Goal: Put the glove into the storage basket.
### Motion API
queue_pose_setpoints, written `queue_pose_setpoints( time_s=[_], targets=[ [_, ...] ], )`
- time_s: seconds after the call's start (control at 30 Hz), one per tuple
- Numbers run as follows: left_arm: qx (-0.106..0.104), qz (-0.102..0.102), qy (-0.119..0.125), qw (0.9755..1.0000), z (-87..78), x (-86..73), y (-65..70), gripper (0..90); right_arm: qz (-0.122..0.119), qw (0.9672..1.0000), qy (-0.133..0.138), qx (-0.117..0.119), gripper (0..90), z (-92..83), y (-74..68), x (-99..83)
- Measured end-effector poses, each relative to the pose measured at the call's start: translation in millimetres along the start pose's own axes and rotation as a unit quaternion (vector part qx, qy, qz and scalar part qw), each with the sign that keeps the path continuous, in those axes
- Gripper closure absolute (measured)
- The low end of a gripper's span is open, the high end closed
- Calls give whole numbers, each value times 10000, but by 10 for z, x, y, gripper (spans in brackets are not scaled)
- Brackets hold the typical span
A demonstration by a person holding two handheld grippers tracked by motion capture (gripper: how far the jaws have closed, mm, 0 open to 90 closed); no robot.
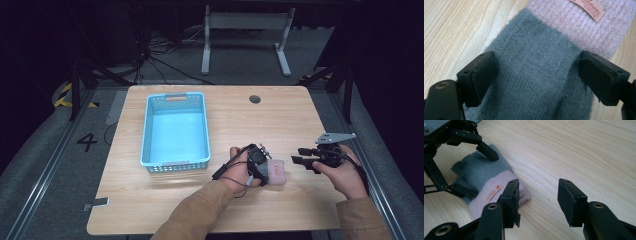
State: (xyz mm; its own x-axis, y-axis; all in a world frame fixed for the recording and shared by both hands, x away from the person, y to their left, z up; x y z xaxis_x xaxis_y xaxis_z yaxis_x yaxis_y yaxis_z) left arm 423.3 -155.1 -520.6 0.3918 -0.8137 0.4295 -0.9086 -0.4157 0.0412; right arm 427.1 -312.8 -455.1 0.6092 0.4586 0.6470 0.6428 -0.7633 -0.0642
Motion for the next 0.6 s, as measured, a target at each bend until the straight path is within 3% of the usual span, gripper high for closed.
queue_pose_setpoints(
  time_s=[0.13,0.27,0.6],
  targets=[
    [27,-15,0,10000,-5,0,7,185,34,10000,-22,-22,521,9,14,-12],
    [30,66,-34,10000,-30,-8,38,266,46,10000,-37,-42,521,6,23,-16],
    [-45,115,-83,9999,-72,-11,160,577,74,9999,-2,-79,521,-5,34,-11]
  ],
)
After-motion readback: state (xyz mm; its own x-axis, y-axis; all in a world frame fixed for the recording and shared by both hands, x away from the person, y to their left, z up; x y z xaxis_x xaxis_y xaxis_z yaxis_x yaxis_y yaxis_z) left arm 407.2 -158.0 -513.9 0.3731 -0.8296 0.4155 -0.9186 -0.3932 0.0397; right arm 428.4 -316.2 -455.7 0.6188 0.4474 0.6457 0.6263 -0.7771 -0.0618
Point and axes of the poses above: each handheld gripper's, and its own axes: z roughly forward along the jaws, x roughly out of its top, y roughly to its right, the point moved 9 cm from there along z, roughly forward along the jaws, and after that the axes turned 6 degrees about -y, right-handed, at the moved point
